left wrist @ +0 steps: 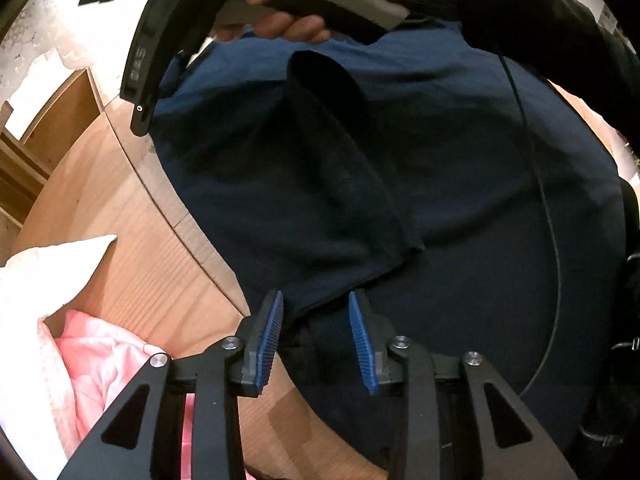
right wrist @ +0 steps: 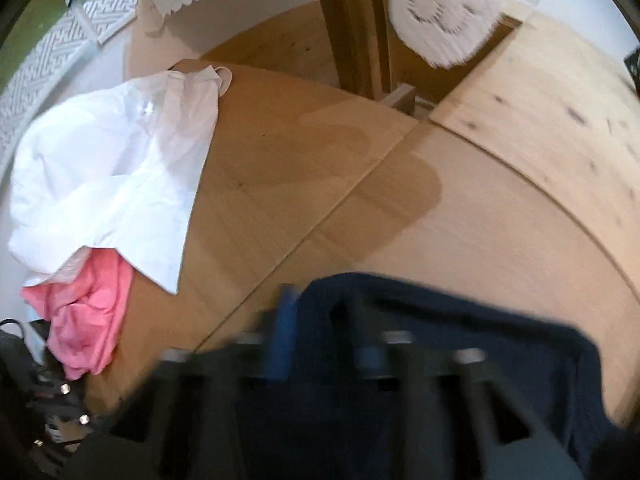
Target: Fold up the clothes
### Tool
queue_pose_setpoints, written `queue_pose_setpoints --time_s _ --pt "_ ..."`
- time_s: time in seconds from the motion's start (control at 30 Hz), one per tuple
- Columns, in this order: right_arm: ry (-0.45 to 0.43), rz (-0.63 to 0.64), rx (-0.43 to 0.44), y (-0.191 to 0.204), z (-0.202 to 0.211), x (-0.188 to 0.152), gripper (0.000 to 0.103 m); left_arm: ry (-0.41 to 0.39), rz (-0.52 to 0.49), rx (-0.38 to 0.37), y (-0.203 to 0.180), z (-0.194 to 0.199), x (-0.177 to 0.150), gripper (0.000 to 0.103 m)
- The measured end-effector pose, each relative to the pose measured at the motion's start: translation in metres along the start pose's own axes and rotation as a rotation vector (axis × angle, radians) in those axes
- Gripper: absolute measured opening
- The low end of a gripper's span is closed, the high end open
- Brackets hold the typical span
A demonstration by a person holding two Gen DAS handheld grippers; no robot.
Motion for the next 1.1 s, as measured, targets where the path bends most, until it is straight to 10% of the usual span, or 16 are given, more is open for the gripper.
queue_pose_setpoints --time_s 0.3,0.67,0.87,1.1 --pt "-0.023 -0.308 0.156 -0.051 0.017 0.017 0.026 0.025 -0.007 0.052 0.002 0.007 0.001 0.034" --pt "-0.024 0.066 -0.251 -0.065 0.04 -0.051 0.008 -0.087 0.024 0.023 0.018 -0.003 0.06 0.034" --pt "-0.06 0.134 -0.101 -0.042 0.08 -0.078 0.008 -0.069 -0.055 -0.138 -0.017 -0.021 0.062 0.034" --pt "0.068 0.246 -0.159 -0.024 0.078 -0.135 0.008 -0.072 -0.027 -0.062 -0.002 -0.011 0.06 0.038"
Point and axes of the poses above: each gripper's, at about its wrist camera, not at the fingertips, and z roughly against the way its jaws point, y to its left, x to its top, the point moved 5 cm from there along -z, roughly the way its jaws point, and after that the axes turned 7 degrees about -z, right-handed, at the moved point
